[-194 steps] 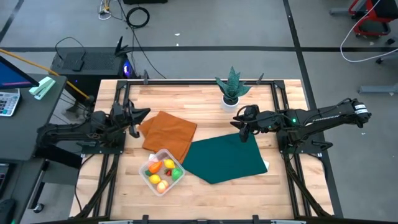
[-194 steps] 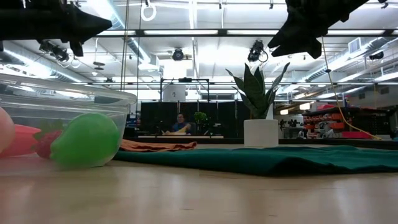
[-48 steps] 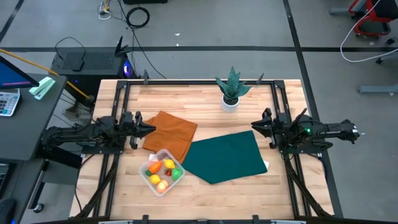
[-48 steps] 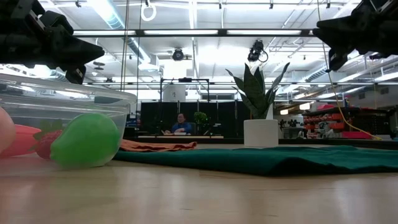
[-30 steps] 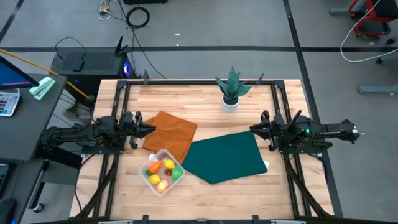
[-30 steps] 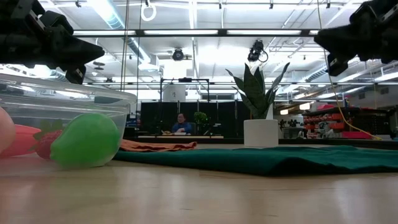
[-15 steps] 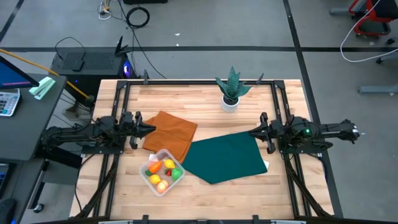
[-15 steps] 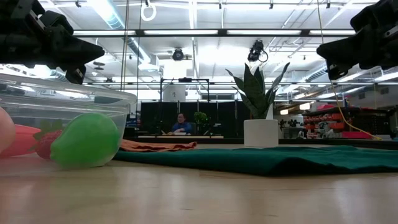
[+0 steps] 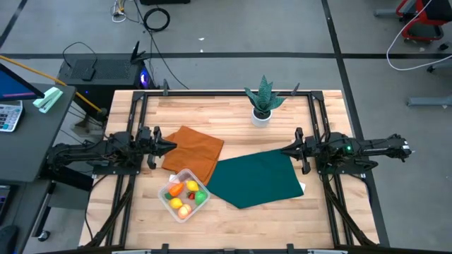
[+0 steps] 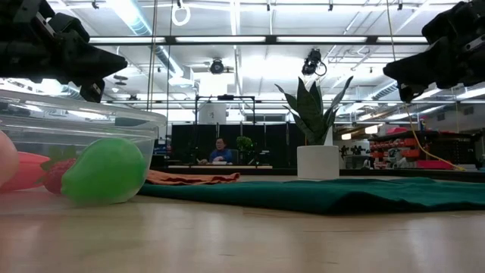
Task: Pick and placing Produce into tupperware
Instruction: Return to Home Position
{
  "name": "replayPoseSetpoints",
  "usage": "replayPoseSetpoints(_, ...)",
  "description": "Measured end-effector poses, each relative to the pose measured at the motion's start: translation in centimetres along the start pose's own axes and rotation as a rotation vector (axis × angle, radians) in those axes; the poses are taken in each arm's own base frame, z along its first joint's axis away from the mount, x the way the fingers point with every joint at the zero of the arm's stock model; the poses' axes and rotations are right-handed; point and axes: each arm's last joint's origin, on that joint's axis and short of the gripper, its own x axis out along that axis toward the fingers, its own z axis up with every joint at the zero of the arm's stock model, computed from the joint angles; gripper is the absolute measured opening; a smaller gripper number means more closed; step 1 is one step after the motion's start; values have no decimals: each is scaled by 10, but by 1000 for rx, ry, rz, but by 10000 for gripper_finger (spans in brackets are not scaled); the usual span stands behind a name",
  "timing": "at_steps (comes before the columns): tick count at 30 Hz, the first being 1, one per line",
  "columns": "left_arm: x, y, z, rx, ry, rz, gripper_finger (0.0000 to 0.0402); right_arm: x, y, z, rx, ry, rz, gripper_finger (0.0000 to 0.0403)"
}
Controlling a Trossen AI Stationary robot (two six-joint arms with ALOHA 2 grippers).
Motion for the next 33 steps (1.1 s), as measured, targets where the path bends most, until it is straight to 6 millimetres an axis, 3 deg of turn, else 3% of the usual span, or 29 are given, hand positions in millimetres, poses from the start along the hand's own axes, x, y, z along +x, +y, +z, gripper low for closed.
replayPoseSetpoints(8,0,0,0,9,1,0,35,0,0,1,0,-6,0,2)
replayPoseSetpoints(16,0,0,-1,229,7,2,30,0,0,2,1,-10,1,1)
replayPoseSetpoints(33,0,0,-1,236,7,2,28,0,0,3,16,-13,6,1)
